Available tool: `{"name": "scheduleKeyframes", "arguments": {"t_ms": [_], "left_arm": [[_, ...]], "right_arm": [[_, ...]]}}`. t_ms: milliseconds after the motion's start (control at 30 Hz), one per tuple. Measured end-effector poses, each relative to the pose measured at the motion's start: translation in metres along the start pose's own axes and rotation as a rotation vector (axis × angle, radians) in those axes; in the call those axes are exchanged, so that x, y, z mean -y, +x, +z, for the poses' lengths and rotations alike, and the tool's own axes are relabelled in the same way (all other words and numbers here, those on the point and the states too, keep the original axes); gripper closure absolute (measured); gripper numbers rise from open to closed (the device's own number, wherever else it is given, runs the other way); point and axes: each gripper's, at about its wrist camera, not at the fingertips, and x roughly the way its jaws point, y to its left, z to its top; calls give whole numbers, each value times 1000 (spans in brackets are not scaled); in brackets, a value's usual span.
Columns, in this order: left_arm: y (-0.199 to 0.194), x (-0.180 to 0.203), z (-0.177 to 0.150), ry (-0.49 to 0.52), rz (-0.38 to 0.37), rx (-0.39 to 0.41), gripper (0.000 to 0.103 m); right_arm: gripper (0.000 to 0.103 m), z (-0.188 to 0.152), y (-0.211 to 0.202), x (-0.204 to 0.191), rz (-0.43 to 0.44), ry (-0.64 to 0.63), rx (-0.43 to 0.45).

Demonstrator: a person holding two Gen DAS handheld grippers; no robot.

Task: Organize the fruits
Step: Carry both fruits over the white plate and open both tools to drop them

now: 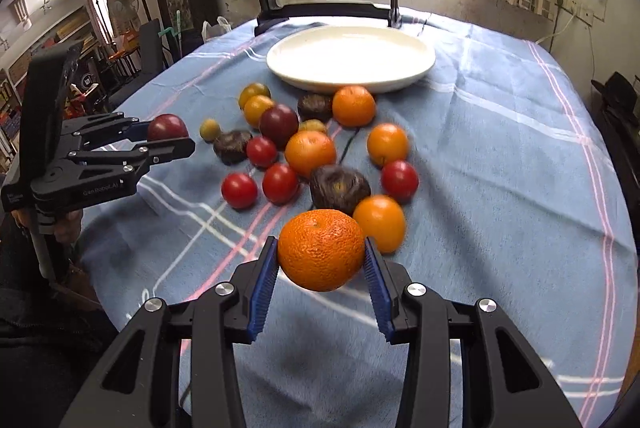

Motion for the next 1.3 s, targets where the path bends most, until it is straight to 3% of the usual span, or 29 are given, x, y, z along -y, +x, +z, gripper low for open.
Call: {"name": "scheduleKeyframes", "arguments": {"t_ms": [333, 633, 933, 1200, 1267, 1300], "left_arm": [[25, -32, 99, -40, 151, 64, 65], [101, -59, 149, -105, 218, 7, 65], [155, -65, 155, -67, 244, -79, 65], [180, -73, 156, -74, 241, -130, 64], [183, -71, 155, -68, 240, -136, 63], [183, -70, 155, -63, 247, -129, 50]], "right_arm": [[60, 107, 7, 14, -16, -23, 155], [60, 188, 83, 45, -53, 11, 99], [60, 213, 159, 60, -69, 22, -16], [59, 222, 189, 67, -75, 33, -55], [50, 222, 190, 67, -81, 30, -62], [37, 222, 186, 67, -97, 36, -41]]}}
